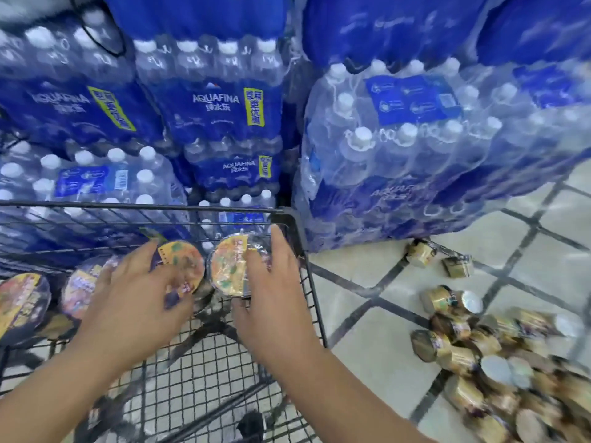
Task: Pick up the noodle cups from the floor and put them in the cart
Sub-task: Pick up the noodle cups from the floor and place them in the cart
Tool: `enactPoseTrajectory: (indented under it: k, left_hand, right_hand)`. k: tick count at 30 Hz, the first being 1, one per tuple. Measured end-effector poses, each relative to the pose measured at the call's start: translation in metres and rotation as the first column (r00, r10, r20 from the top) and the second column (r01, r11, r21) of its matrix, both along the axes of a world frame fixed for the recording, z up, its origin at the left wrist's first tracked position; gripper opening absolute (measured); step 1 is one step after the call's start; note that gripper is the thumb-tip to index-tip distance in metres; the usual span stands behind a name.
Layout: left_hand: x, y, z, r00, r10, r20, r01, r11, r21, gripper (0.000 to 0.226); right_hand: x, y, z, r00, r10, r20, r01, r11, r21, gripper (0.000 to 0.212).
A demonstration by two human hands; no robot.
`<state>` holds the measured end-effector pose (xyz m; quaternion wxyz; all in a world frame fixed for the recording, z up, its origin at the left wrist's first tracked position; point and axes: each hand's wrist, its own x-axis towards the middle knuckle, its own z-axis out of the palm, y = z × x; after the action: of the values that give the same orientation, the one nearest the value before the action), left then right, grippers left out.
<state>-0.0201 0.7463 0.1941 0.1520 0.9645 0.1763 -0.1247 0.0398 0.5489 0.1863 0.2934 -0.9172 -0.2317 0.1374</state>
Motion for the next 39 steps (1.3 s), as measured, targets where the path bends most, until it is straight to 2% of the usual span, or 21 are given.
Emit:
enactPoseTrajectory:
  k: [3,5,9,13,19,22,27,34,37,39]
  left_hand:
    - [0.019,-0.052,0.043,0.968,0.055,0.246,-0.023,0.991,-0.129,0.041]
    - [0.040,-0.103,0.065,0.934,0.051,0.354,0.015,0.983,-0.182,0.049]
    - [0.083,-0.235,0.079,0.908,-0.168,0.383,0.257,0.946,-0.196,0.061]
    - [0.109,-0.381,0.047,0.863,-0.389,0.322,0.452,0.879,-0.151,0.068]
    - [0.118,-0.590,-0.028,0.820,-0.561,0.116,0.573,0.803,-0.166,0.081]
    - [0.123,-0.668,-0.058,0.764,-0.645,0.035,0.640,0.748,-0.175,0.086]
    - [0.147,-0.769,-0.097,0.684,-0.729,-0.041,0.706,0.675,-0.213,0.078]
    - [0.198,-0.904,-0.189,0.532,-0.828,-0.177,0.773,0.560,-0.298,0.087]
    - [0.206,-0.960,-0.236,0.495,-0.842,-0.214,0.761,0.539,-0.361,0.089]
    - [0.210,-0.993,-0.266,0.500,-0.835,-0.229,0.735,0.549,-0.398,0.086]
  right_hand:
    - [-0.007,-0.050,0.039,1.000,-0.011,0.026,0.005,0.979,0.206,0.057]
    - [-0.002,-0.106,0.052,0.994,-0.105,0.039,0.089,0.951,0.295,0.055]
    - [0.013,-0.259,0.040,0.925,-0.376,0.055,0.351,0.900,0.258,0.051]
    - [0.004,-0.430,0.005,0.854,-0.520,0.005,0.518,0.852,0.076,0.051]
    - [-0.036,-0.651,-0.028,0.776,-0.628,-0.050,0.610,0.769,-0.191,0.059]
    - [-0.052,-0.731,-0.051,0.703,-0.704,-0.100,0.661,0.698,-0.274,0.062]
    - [-0.063,-0.826,-0.097,0.579,-0.796,-0.176,0.714,0.600,-0.362,0.065]
    - [-0.054,-0.957,-0.209,0.291,-0.924,-0.248,0.750,0.382,-0.540,0.073]
    - [-0.046,-1.007,-0.272,0.115,-0.948,-0.296,0.763,0.275,-0.586,0.093]
    - [-0.040,-1.037,-0.310,0.035,-0.954,-0.298,0.770,0.216,-0.601,0.100]
